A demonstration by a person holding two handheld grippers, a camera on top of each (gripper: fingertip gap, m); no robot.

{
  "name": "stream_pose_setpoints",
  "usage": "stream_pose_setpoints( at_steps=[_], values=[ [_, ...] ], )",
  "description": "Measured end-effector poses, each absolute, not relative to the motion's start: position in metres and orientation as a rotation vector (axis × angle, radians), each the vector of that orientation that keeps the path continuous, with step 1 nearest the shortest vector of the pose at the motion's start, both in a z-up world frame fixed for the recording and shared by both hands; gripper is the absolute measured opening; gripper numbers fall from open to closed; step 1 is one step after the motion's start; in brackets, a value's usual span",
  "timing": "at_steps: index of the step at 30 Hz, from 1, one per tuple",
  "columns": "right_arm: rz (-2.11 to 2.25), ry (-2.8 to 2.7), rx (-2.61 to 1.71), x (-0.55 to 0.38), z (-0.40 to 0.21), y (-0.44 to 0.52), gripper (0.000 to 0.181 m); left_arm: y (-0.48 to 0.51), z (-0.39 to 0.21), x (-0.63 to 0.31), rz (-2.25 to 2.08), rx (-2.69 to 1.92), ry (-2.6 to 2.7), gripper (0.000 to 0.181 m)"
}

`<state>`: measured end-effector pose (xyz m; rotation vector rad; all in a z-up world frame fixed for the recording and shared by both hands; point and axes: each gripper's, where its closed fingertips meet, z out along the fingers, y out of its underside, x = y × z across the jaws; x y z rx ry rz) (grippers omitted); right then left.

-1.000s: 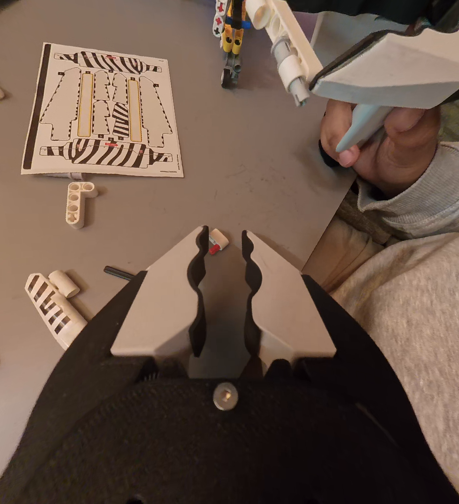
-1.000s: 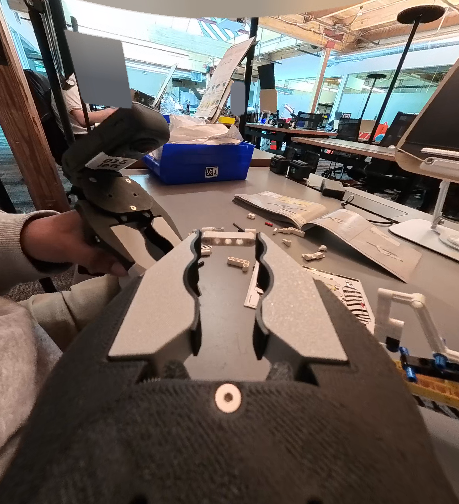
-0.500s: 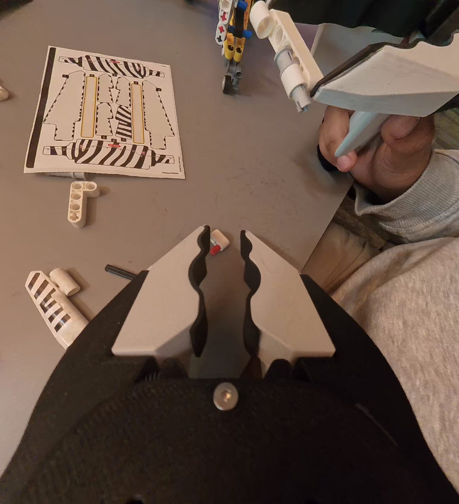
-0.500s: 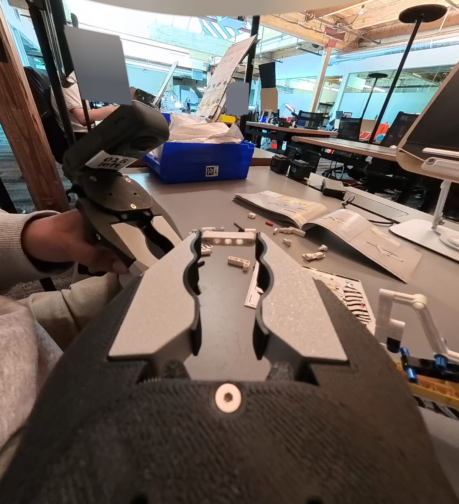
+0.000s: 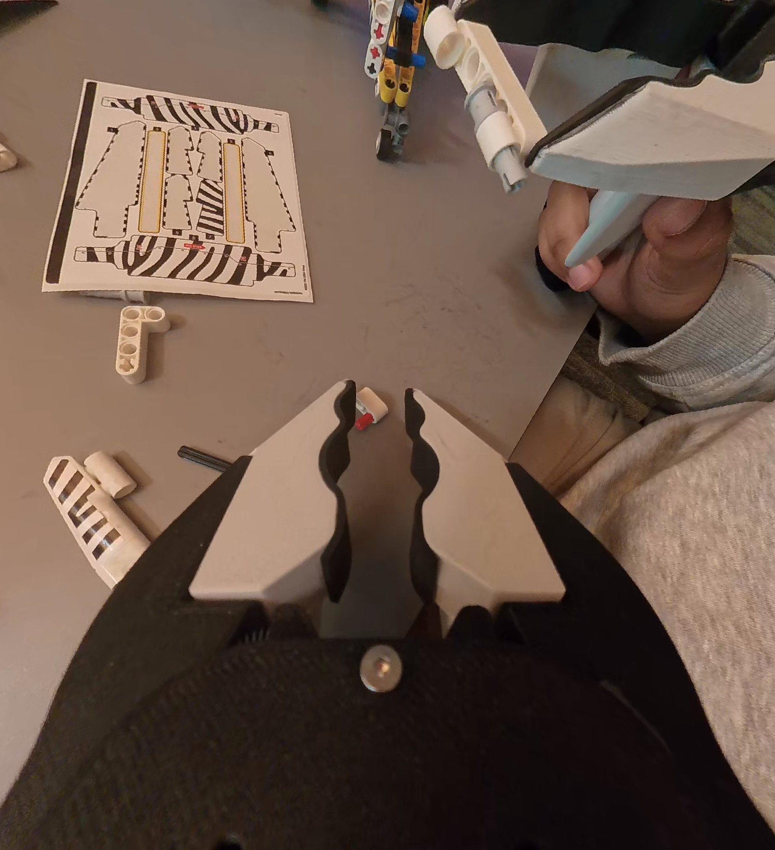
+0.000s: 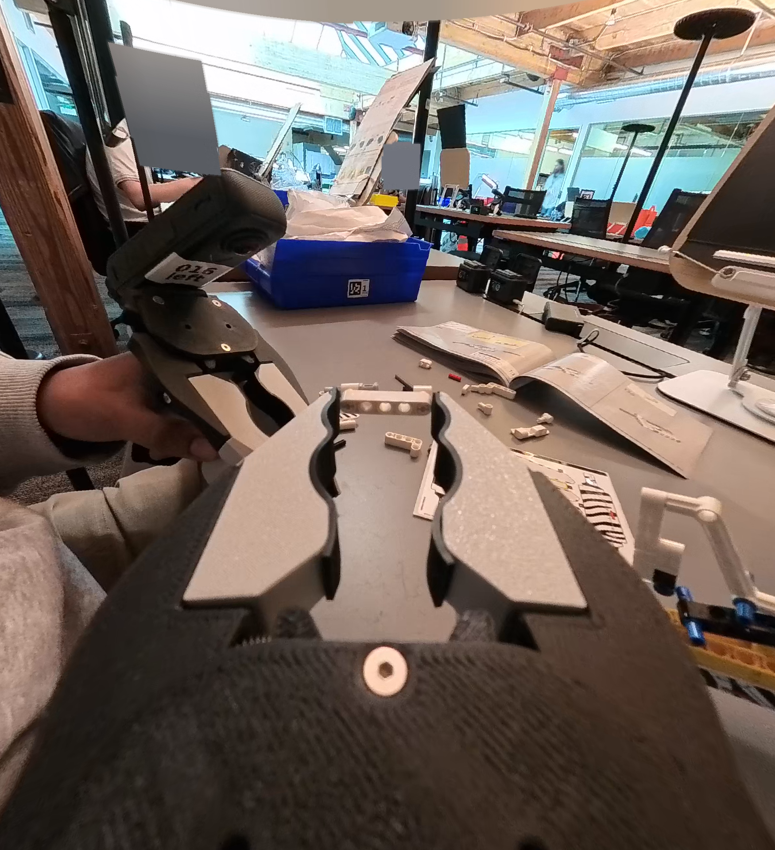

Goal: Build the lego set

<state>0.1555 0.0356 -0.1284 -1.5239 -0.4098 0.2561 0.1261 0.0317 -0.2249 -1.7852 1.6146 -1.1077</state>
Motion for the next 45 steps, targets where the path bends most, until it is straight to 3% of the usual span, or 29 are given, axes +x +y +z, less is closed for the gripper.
stream_pose_setpoints(
  at_steps=[45],
  values=[
    [0.263,-0.406,-1.522,0.1552,-0.1268,0.0340,0.039,0.0277,-0.2248,0.1243,-1.103,-1.750,1.656,0.027]
  ],
)
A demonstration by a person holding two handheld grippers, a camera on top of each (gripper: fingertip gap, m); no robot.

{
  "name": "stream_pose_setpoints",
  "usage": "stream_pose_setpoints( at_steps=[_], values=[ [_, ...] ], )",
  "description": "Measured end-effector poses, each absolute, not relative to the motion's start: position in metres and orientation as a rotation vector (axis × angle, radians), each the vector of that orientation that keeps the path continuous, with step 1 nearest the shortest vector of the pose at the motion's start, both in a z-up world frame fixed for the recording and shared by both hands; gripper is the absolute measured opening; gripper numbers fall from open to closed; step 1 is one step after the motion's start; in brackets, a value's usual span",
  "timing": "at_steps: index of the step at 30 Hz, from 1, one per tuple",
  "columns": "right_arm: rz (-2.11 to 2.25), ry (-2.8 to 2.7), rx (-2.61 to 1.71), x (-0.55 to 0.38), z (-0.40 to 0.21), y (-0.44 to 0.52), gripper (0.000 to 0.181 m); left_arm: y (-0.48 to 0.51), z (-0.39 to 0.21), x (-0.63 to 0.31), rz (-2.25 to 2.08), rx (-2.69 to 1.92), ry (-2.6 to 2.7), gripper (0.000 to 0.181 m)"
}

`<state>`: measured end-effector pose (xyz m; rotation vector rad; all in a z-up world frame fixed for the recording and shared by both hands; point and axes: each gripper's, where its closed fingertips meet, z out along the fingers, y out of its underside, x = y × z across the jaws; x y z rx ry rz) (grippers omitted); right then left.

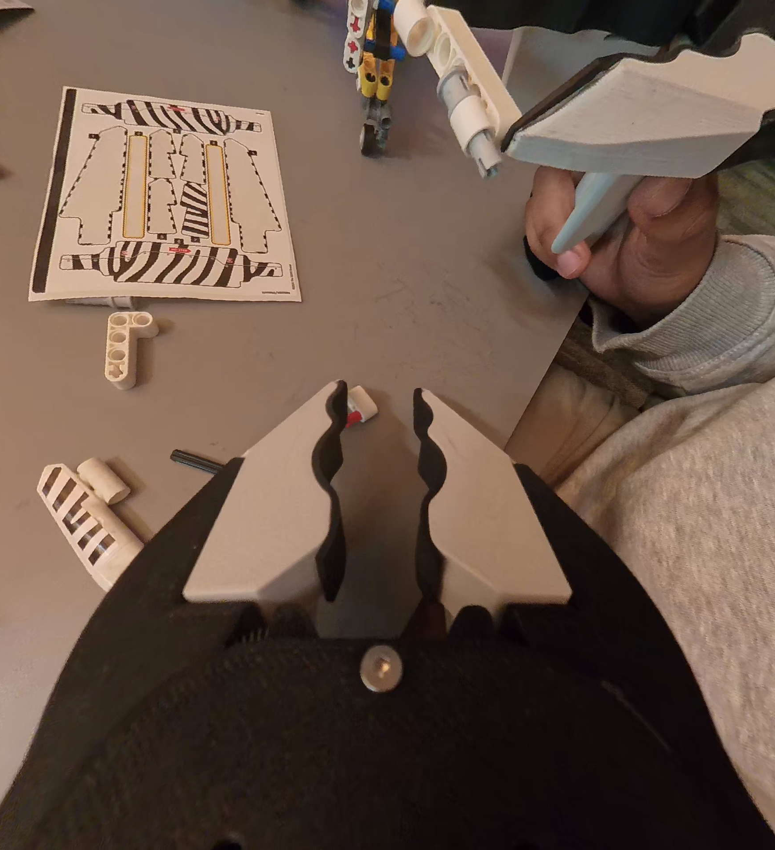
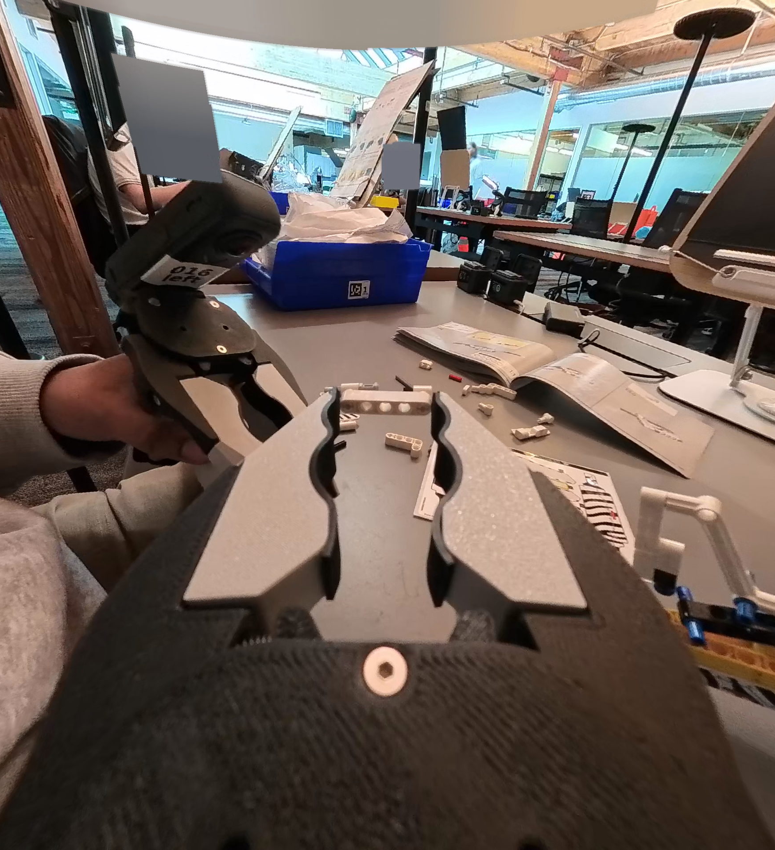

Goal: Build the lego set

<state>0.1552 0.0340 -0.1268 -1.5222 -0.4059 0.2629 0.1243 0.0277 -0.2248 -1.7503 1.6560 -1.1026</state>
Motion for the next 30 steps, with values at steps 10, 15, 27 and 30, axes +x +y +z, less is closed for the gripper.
stream_pose_setpoints(
  at_steps=[10,15,27,30],
  values=[
    [0.263,-0.406,-1.521,0.155,-0.126,0.033,0.039,0.040,-0.230,0.119,-0.969,-1.756,1.664,0.025],
    [0.264,-0.406,-1.522,0.155,-0.126,0.033,0.039,0.052,-0.228,0.112,-0.941,-1.770,1.634,0.026],
    [0.330,-0.418,-1.690,0.153,-0.146,0.046,0.039,0.041,-0.230,0.120,-0.940,-1.734,1.662,0.028],
    [0.319,-0.429,-1.697,0.152,-0.147,0.047,0.039,0.041,-0.229,0.121,-0.958,-1.732,1.650,0.028]
  ],
)
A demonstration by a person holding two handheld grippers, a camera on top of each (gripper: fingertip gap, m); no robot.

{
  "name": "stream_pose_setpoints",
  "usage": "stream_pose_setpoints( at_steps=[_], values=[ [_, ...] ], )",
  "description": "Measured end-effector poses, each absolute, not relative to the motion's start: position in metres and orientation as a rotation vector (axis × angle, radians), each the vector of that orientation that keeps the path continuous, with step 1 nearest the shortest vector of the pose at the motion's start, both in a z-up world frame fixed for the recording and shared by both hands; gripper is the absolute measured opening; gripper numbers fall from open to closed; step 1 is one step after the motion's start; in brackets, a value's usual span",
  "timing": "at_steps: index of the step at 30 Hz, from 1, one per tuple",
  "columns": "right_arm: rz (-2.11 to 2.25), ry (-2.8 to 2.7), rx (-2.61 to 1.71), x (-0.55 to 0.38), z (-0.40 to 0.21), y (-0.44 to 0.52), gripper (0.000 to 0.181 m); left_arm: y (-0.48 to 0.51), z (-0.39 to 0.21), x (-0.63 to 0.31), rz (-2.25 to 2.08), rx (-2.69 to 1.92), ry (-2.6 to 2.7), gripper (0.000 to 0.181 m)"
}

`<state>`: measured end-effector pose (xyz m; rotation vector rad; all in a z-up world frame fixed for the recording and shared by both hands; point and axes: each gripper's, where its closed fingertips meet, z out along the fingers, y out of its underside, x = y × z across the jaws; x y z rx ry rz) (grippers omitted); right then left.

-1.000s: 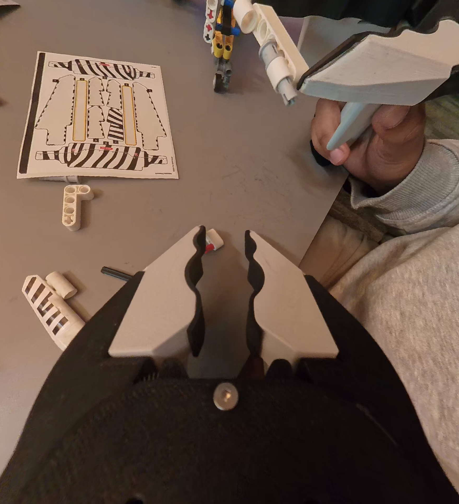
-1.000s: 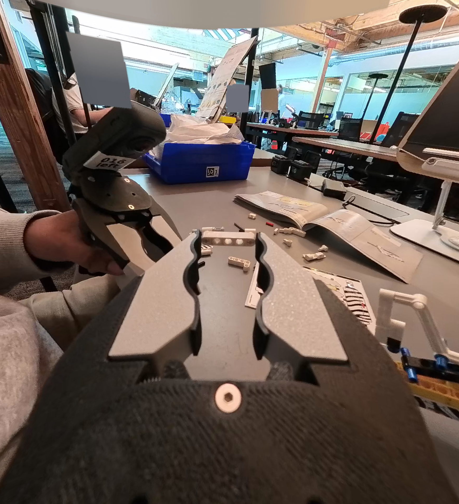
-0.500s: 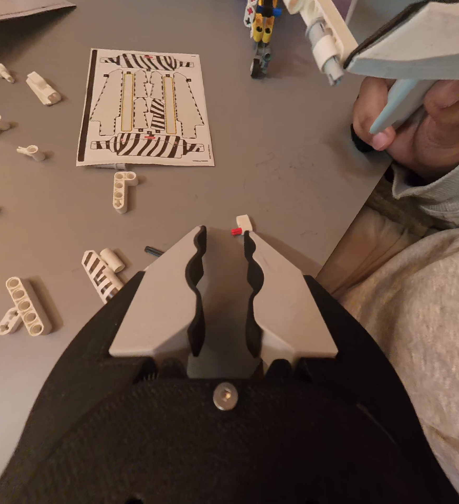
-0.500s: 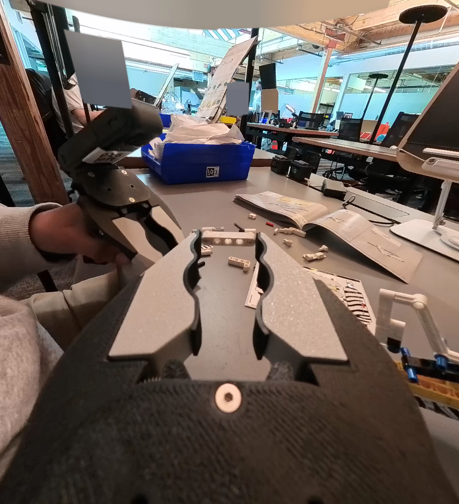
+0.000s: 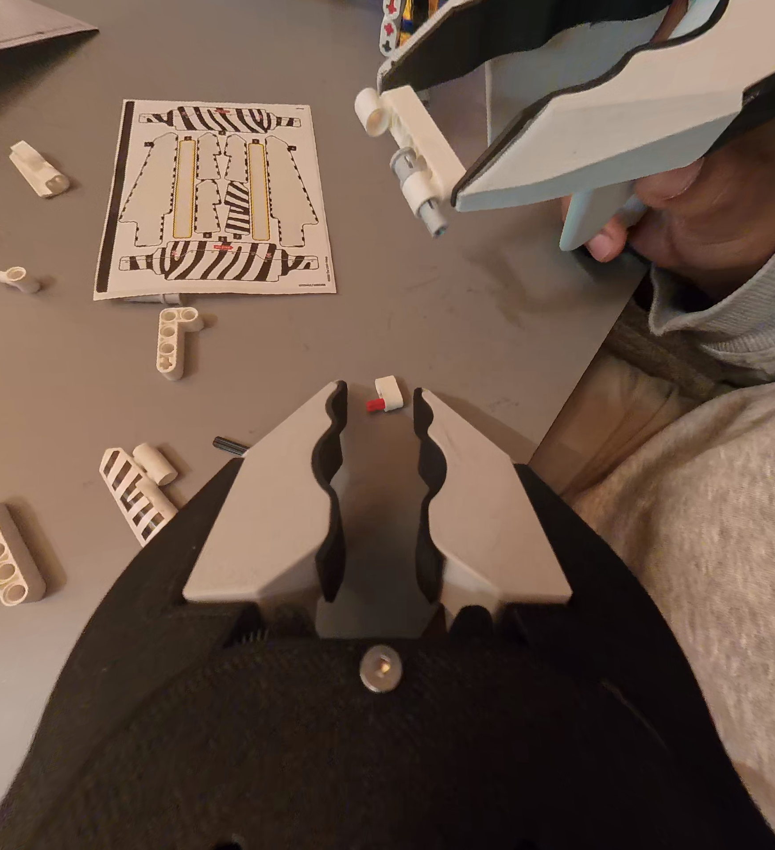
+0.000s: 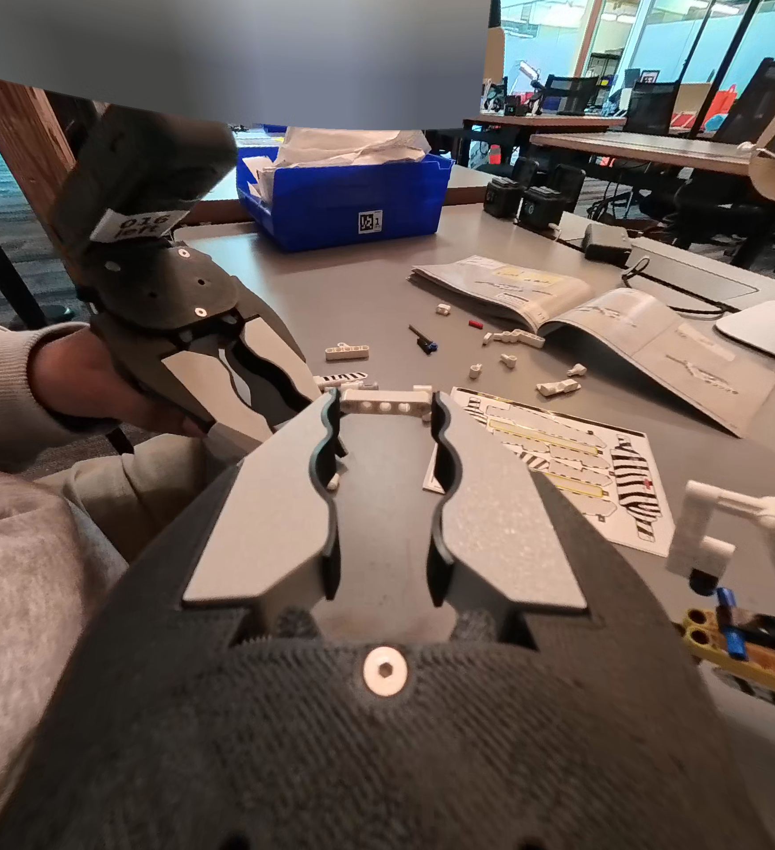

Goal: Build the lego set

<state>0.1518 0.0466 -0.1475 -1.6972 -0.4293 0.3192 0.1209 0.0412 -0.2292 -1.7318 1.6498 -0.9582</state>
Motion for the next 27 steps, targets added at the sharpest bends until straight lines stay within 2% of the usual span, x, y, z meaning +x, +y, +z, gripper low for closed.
stream_pose_setpoints(
  at_steps=[27],
  values=[
    [0.314,-0.422,-1.640,0.1534,-0.1404,0.0418,0.039,0.0386,-0.2297,0.1216,-0.939,-1.718,1.659,0.027]
  ],
)
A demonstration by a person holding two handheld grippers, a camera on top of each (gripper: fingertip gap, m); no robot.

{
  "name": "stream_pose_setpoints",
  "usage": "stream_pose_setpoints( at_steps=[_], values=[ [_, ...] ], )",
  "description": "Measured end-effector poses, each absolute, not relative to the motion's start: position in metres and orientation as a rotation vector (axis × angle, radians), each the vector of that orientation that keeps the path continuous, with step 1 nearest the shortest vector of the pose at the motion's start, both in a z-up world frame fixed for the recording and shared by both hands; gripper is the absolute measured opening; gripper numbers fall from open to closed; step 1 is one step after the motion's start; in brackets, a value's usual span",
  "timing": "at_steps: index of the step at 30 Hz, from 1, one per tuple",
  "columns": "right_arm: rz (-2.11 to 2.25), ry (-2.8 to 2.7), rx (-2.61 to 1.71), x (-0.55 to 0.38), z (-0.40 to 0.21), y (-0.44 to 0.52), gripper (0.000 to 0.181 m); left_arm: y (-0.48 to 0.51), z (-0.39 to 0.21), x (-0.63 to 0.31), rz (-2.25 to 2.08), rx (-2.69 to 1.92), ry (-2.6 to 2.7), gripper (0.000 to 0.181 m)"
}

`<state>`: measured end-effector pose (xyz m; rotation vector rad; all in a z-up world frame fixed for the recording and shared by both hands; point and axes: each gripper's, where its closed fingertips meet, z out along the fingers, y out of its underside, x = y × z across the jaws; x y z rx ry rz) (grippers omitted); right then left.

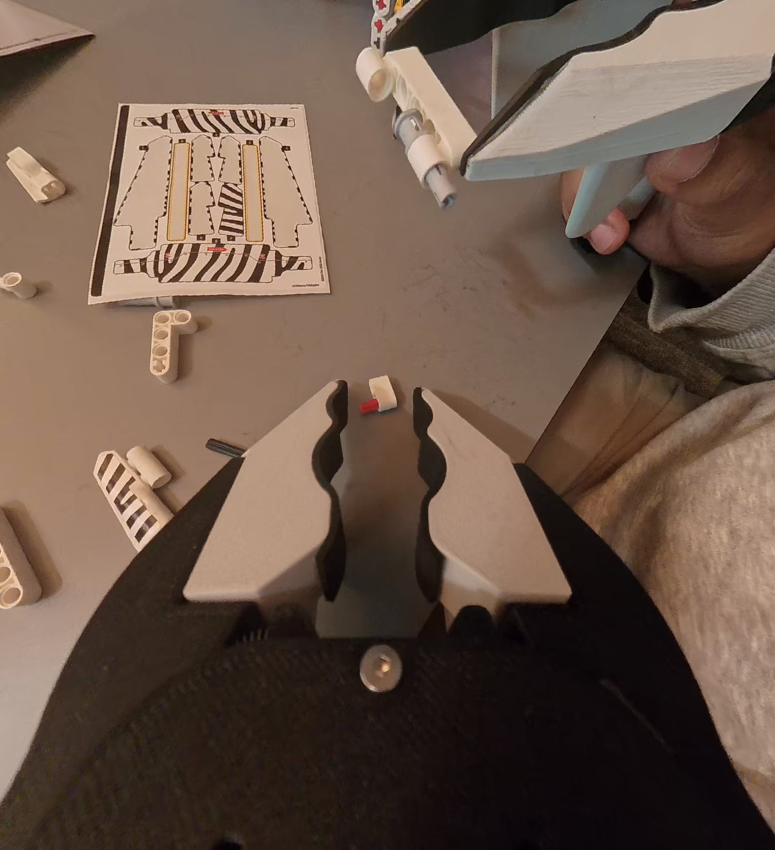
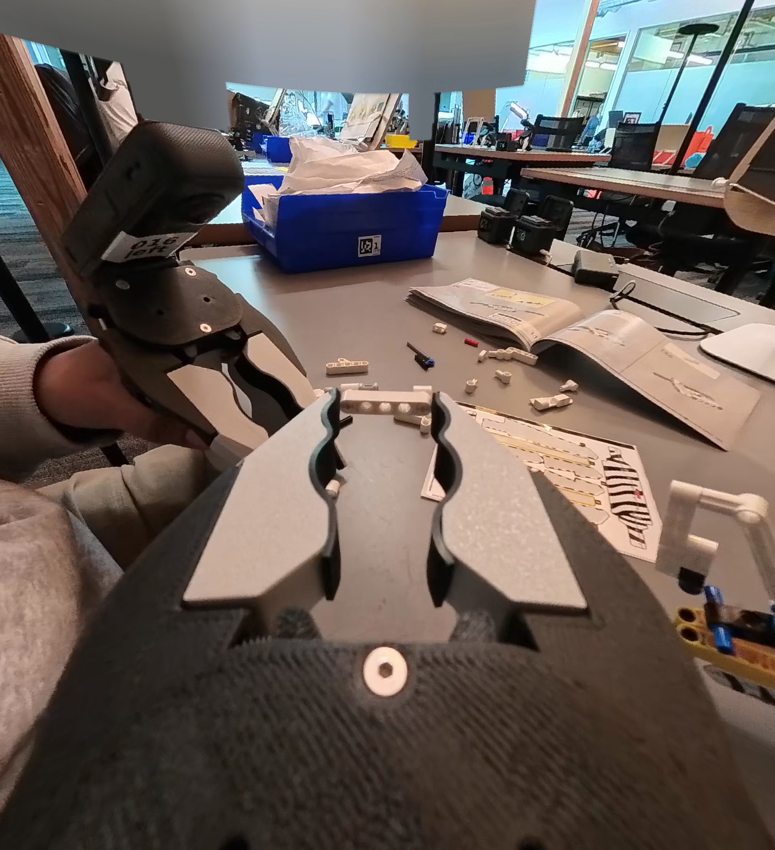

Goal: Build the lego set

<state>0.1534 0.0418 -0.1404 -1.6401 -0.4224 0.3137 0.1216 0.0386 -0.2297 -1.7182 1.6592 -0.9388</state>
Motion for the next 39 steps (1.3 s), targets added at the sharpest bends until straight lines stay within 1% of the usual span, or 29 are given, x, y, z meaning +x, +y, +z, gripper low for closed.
stream_pose_setpoints(
  at_steps=[8,15,23,27,32,39],
  values=[
    [0.315,-0.421,-1.641,0.154,-0.141,0.042,0.039,0.047,-0.221,0.114,-0.983,-1.728,1.627,0.029],
    [0.319,-0.418,-1.655,0.154,-0.143,0.044,0.039,0.093,-0.195,0.083,-1.022,-1.764,1.417,0.028],
    [0.298,-0.423,-1.652,0.153,-0.143,0.049,0.039,0.120,-0.204,0.061,-1.004,-1.846,1.288,0.027],
    [0.337,-0.486,-1.624,0.129,-0.141,0.059,0.039,0.121,-0.209,0.062,-0.986,-1.860,1.300,0.028],
    [0.379,-0.660,-1.781,0.091,-0.169,0.078,0.039,0.125,-0.219,0.058,-0.922,-1.879,1.315,0.028],
    [0.308,-0.860,-1.964,0.061,-0.208,0.097,0.039,0.127,-0.220,0.057,-0.995,-1.910,1.280,0.026]
  ],
)
